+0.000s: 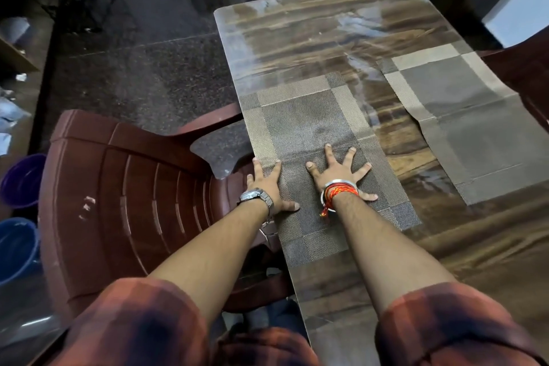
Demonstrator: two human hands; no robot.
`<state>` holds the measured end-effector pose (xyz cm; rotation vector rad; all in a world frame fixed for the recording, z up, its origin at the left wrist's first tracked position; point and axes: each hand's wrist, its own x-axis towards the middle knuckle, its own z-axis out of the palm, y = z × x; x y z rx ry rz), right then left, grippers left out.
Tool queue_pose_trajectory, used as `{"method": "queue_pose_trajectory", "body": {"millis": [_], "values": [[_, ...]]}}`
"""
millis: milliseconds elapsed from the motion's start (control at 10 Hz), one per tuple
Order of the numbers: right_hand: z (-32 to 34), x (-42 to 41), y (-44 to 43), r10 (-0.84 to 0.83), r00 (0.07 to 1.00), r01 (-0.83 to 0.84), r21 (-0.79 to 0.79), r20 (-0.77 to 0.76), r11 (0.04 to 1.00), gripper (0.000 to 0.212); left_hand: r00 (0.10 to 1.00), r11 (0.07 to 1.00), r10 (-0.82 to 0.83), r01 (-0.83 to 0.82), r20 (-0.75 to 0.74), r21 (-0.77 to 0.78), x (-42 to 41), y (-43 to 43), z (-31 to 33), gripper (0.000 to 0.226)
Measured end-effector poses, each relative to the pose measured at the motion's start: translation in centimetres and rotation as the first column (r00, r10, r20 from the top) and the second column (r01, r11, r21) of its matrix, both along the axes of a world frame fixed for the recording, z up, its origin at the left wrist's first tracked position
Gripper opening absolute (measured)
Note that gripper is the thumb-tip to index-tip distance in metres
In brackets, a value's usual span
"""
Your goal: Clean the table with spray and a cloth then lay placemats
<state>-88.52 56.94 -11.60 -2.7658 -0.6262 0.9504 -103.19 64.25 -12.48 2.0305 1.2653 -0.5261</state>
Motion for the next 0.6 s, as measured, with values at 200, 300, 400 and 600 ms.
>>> {"method": "queue_pose_trajectory", "body": {"millis": [200, 300, 400, 600], "values": [[-0.3, 0.0, -0.1, 0.002, 1.0, -0.002, 0.002, -0.002, 1.0, 0.073, 0.998, 0.997, -0.041, 0.044, -0.055, 0.062, -0.2, 0.2, 0.3, 0.132], [-0.6, 0.0, -0.1, 0.006, 1.0, -0.006, -0.002, 0.019, 1.0, 0.073, 0.998, 0.998, -0.041, 0.042, -0.043, 0.043, -0.4, 0.1, 0.3, 0.131], [-0.3, -0.2, -0.3, 0.014, 0.998, -0.014, 0.006, 0.058, 1.0, 0.073, 0.997, 0.997, -0.056, 0.059, -0.06, 0.055, -0.5, 0.1, 1.1, 0.125], [1.5, -0.3, -2.7, -0.071, 0.959, 0.009, 0.22, 0.275, 0.975, 0.07, 0.976, 0.917, -0.17, 0.106, 0.138, 0.385, 0.7, 0.4, 5.3, 0.09]]}}
